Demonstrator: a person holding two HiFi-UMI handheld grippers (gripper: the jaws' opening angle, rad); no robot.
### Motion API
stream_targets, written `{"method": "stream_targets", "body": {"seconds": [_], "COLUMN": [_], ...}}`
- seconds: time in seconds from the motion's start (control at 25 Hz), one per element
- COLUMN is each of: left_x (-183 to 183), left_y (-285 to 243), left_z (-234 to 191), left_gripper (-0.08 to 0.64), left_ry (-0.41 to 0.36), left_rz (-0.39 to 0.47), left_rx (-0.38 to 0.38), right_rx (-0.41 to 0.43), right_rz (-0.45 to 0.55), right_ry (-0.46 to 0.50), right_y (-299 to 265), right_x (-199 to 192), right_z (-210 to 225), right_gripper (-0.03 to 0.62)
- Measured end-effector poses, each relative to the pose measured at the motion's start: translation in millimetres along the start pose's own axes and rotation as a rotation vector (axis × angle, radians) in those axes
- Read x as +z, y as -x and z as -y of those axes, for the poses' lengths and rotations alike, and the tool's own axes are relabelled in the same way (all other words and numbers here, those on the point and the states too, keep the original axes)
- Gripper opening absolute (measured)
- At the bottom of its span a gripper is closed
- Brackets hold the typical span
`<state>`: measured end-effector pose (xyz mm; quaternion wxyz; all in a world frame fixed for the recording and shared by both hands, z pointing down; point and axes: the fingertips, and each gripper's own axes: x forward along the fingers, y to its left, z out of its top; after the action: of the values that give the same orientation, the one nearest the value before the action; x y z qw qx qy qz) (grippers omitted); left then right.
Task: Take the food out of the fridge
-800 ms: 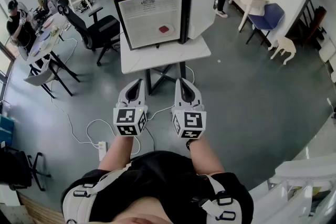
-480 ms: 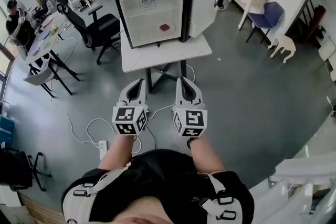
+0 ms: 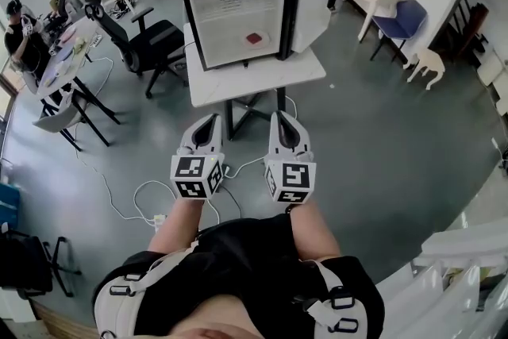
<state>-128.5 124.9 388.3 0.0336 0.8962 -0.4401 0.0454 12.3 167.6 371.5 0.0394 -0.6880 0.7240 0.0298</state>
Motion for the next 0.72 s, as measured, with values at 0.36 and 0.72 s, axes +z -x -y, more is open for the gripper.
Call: {"method": "stream_targets", "body": {"seconds": [0.36,0.72], "left_x": [1.7,-10.1], "left_y": [1.3,-56.4], "left_z": [-20.1,-39.6], "left_gripper": [0.003,0.003], "left_ry": [-0.095,-0.066], "left_rz": [0.030,0.004], "left_rx": [0.010,0.009], "right_rx": [-0.022,-0.005], "right_rz": [-0.001,-0.008], "right_ry": [0.019,0.026], "right_y": [-13.9,-71.1], "right_x": [-7.8,-28.9], "right_z": [-16.5,4.7], "right_gripper": [0.008,0.008]}}
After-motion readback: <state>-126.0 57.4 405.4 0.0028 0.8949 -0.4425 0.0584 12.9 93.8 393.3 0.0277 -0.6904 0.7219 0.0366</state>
